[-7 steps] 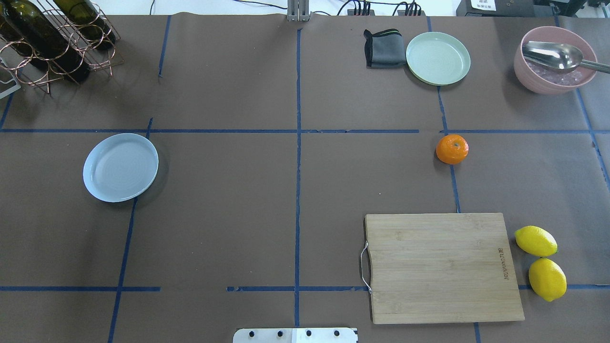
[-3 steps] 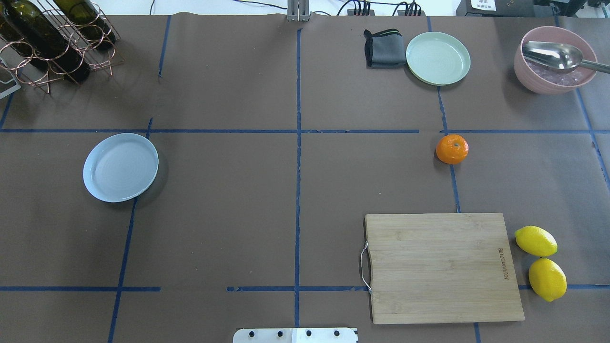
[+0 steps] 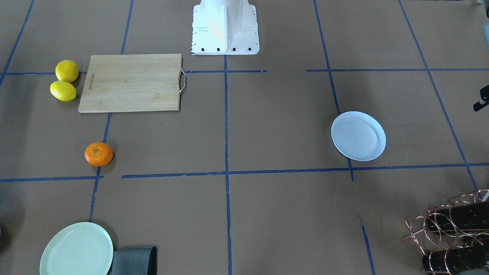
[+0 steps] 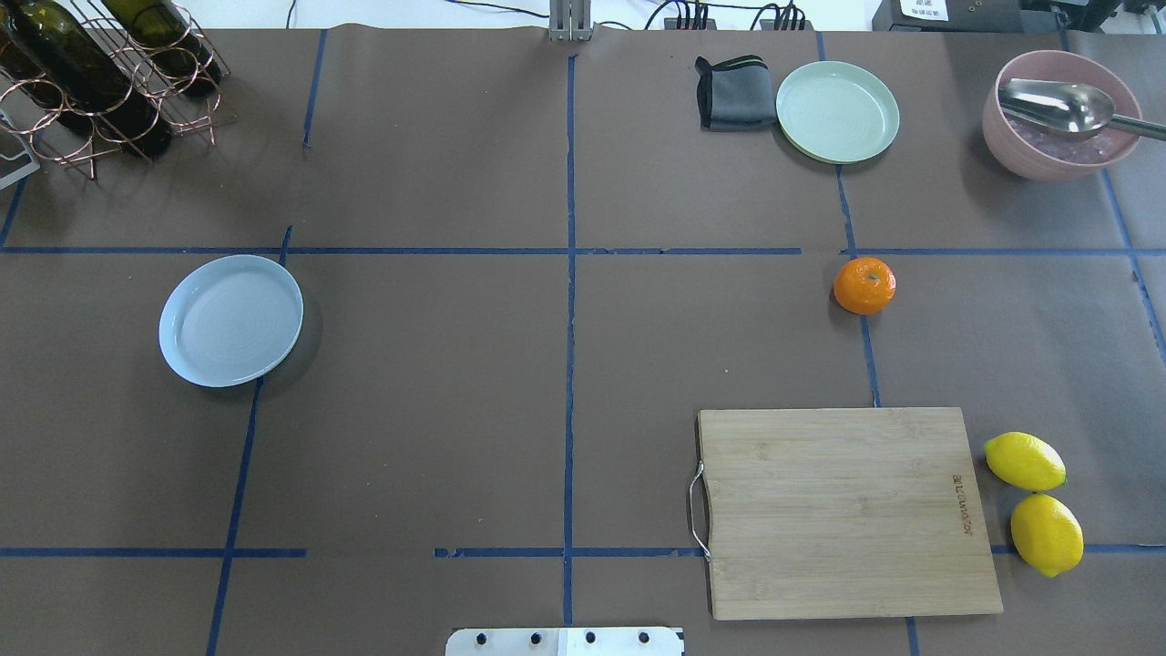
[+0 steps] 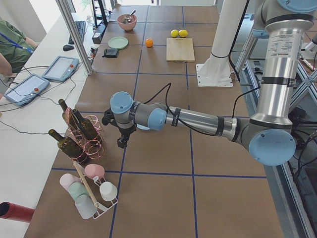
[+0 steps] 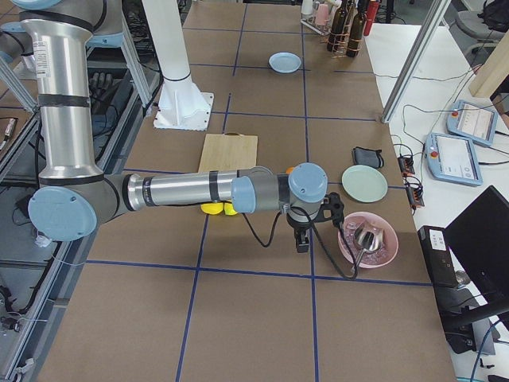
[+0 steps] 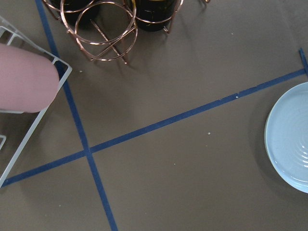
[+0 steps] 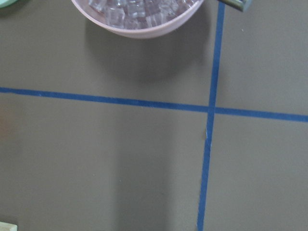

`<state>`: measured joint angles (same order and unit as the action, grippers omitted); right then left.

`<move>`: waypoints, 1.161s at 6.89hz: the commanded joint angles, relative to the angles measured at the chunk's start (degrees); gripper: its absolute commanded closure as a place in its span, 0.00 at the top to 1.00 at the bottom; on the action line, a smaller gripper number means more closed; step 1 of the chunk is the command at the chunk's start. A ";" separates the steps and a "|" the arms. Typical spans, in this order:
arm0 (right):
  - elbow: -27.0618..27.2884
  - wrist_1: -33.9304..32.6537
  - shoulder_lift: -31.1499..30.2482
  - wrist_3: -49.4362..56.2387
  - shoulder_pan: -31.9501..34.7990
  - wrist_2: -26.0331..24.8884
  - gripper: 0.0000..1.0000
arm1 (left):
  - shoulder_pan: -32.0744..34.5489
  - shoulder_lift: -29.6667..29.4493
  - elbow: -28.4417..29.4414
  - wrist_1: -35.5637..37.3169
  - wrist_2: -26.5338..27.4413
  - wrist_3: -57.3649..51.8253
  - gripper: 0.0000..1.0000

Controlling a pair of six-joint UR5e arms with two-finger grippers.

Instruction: Pick orange to plate

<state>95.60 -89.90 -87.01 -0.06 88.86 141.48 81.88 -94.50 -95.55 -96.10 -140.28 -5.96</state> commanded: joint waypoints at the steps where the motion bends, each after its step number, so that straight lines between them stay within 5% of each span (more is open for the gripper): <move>1: -0.16 0.25 1.67 -0.91 -0.44 0.37 1.00 | -4.78 -0.60 1.15 -2.93 -0.61 6.77 1.00; 5: -0.07 0.26 2.02 -2.93 -3.34 0.37 1.00 | -19.26 3.08 1.07 -28.56 11.32 47.72 1.00; 8: 0.81 0.26 2.02 -5.03 -3.34 0.37 1.00 | -29.73 3.80 2.55 -35.36 22.03 63.23 1.00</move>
<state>96.03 -89.65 -84.99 -4.25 85.53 141.86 56.26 -90.83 -94.04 -128.40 -122.89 51.64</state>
